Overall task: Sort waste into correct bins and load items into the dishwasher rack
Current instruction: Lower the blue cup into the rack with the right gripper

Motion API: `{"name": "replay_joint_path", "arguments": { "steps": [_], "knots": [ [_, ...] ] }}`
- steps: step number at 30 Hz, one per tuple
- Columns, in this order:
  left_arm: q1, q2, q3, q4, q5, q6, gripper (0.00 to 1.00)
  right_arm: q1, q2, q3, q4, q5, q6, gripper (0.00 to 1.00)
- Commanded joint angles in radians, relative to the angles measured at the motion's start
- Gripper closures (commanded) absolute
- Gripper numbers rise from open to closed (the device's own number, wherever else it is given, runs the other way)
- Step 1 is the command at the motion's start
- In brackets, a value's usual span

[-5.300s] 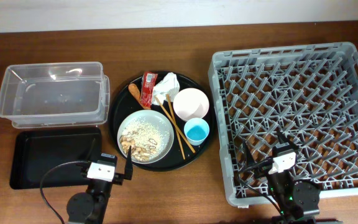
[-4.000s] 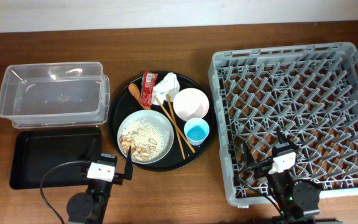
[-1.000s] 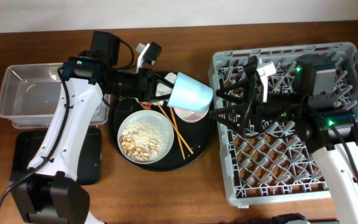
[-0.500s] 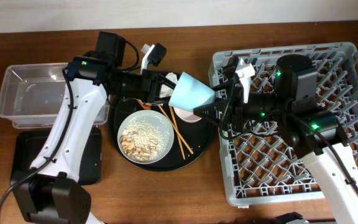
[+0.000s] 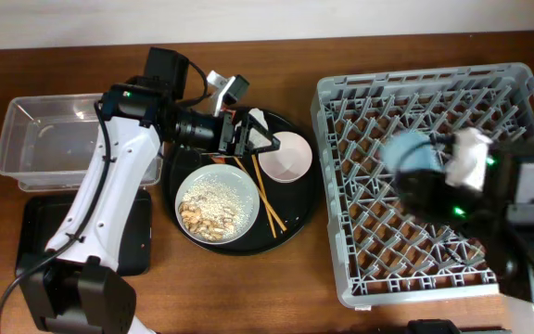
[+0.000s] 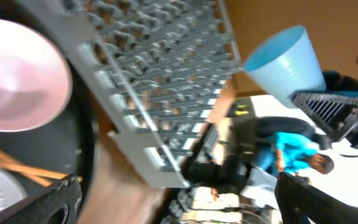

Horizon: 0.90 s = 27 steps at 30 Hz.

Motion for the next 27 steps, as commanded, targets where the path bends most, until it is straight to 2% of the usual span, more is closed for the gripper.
{"name": "replay_joint_path", "arguments": {
  "steps": [1, 6, 8, 15, 16, 18, 20, 23, 25, 27],
  "knots": [
    [-0.003, -0.005, 0.005, -0.003, -0.117, 0.019, 0.01, -0.134, 0.018, 0.009, -0.159, 0.304, 0.180, 0.50],
    [-0.003, -0.005, 0.005, -0.012, -0.168, 0.019, 0.01, -0.292, 0.123, 0.009, -0.251, 0.341, 0.179, 0.50],
    [-0.003, -0.005, 0.005, -0.015, -0.168, 0.019, 0.01, -0.333, 0.182, 0.009, -0.251, 0.340, 0.179, 0.46],
    [-0.003, -0.005, 0.005, -0.022, -0.168, 0.019, 0.01, -0.344, 0.391, 0.009, -0.246, 0.277, 0.135, 0.43],
    [-0.003, -0.005, 0.005, -0.025, -0.168, 0.019, 0.01, -0.345, 0.411, 0.009, -0.239, 0.276, 0.135, 0.36],
    [-0.003, -0.005, 0.005, -0.027, -0.168, 0.019, 0.01, -0.345, 0.447, 0.009, -0.236, 0.276, 0.146, 0.29],
    [-0.003, -0.005, 0.005, -0.027, -0.168, 0.019, 0.01, -0.345, 0.467, 0.009, -0.238, 0.275, 0.146, 0.12],
    [-0.003, -0.005, 0.005, -0.027, -0.168, 0.019, 0.01, -0.345, 0.467, 0.009, -0.243, 0.230, 0.137, 0.04],
    [-0.006, -0.005, 0.005, -0.026, -0.207, 0.019, 0.01, -0.343, 0.454, 0.015, -0.235, 0.092, 0.029, 0.10],
    [-0.022, -0.005, 0.005, -0.026, -0.326, 0.018, 0.01, -0.328, 0.410, 0.042, -0.236, -0.028, -0.036, 0.14]
  ]
}}
